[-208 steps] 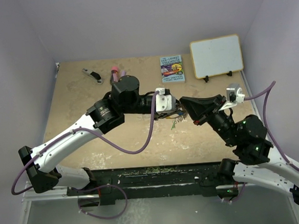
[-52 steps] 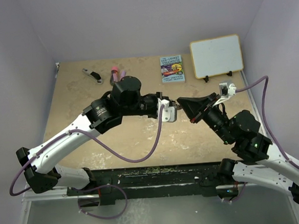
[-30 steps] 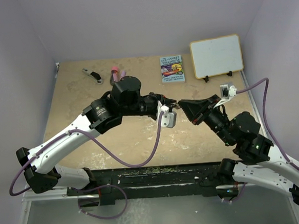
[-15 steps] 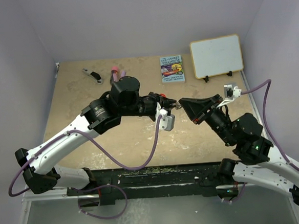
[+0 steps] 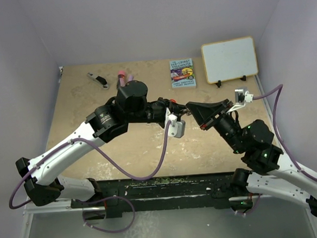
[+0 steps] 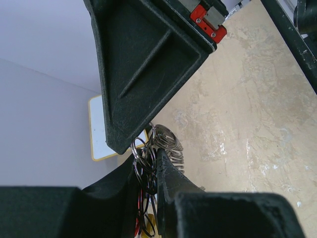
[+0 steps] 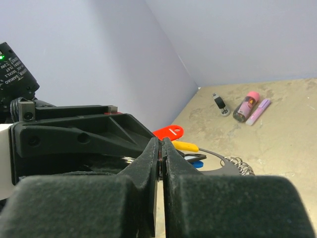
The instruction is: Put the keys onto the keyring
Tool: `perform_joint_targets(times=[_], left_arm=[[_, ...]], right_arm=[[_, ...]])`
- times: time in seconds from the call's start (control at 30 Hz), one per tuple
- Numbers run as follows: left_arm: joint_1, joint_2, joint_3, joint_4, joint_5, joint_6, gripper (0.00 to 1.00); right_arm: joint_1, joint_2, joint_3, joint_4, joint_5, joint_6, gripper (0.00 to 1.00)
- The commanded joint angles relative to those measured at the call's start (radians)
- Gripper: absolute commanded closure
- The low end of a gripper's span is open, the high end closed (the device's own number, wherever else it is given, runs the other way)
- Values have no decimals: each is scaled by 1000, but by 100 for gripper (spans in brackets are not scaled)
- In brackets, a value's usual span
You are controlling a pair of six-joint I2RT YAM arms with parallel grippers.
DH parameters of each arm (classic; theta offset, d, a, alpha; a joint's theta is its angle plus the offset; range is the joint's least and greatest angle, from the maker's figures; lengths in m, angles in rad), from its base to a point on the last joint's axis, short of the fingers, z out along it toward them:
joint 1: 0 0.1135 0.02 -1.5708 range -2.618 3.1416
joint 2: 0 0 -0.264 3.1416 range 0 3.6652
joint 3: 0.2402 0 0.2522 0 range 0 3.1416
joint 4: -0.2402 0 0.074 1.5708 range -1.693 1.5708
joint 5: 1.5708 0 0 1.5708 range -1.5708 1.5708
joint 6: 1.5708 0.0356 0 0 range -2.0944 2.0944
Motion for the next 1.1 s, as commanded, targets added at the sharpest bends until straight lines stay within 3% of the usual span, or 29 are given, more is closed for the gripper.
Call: perform_joint_targets(times=[0.0,0.27,0.57,1.07], left_arm=[[-5,-31,40,82,27,-13,93],[-4,-29,50,121,9,-90,93],[-3,-15,81,157,-26,-324,93],[-4,43,111,244,-89,-443,93]], right_arm=[[0,10,1,76,1,6,99],[0,-4,-25,105,9,-12,100],[0,9,-119,325,44,-85,100],[1,83,-156,611,193,-173,100]])
